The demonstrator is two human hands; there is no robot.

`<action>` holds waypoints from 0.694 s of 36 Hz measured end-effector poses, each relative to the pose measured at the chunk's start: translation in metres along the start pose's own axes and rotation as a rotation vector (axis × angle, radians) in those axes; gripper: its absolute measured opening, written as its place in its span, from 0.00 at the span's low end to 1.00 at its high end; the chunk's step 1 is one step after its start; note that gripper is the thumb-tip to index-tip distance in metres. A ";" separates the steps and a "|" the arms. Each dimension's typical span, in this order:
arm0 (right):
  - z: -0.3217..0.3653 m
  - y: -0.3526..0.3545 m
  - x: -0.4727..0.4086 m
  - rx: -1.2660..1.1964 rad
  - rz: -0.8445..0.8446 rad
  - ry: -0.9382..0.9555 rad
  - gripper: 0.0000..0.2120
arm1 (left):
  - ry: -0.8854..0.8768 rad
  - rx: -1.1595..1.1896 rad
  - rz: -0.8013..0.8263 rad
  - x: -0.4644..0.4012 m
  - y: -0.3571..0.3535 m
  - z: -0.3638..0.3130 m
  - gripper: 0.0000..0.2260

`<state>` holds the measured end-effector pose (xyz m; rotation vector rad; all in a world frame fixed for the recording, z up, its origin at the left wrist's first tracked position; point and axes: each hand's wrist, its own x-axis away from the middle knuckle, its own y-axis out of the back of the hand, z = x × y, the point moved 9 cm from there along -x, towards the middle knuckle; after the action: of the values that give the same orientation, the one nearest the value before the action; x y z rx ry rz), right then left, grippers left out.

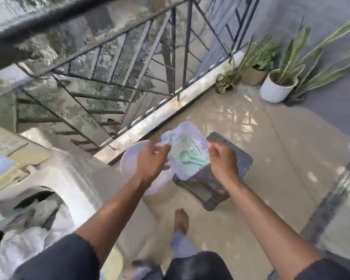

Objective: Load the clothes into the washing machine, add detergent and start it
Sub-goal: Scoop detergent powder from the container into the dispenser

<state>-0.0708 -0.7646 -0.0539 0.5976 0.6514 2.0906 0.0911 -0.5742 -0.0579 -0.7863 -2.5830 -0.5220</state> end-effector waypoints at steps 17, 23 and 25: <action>-0.218 -0.015 -0.106 0.076 0.095 -0.265 0.14 | 0.377 0.073 0.281 -0.086 -0.220 0.101 0.17; -0.267 -0.039 -0.120 0.126 0.164 -0.345 0.20 | 0.512 0.166 0.289 -0.097 -0.257 0.141 0.18; -0.279 -0.046 -0.121 0.137 0.191 -0.393 0.19 | 0.559 0.190 0.272 -0.099 -0.263 0.153 0.23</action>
<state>-0.1524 -0.9068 -0.3146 1.1515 0.5272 2.0275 -0.0268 -0.7525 -0.2961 -0.7772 -1.9437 -0.3439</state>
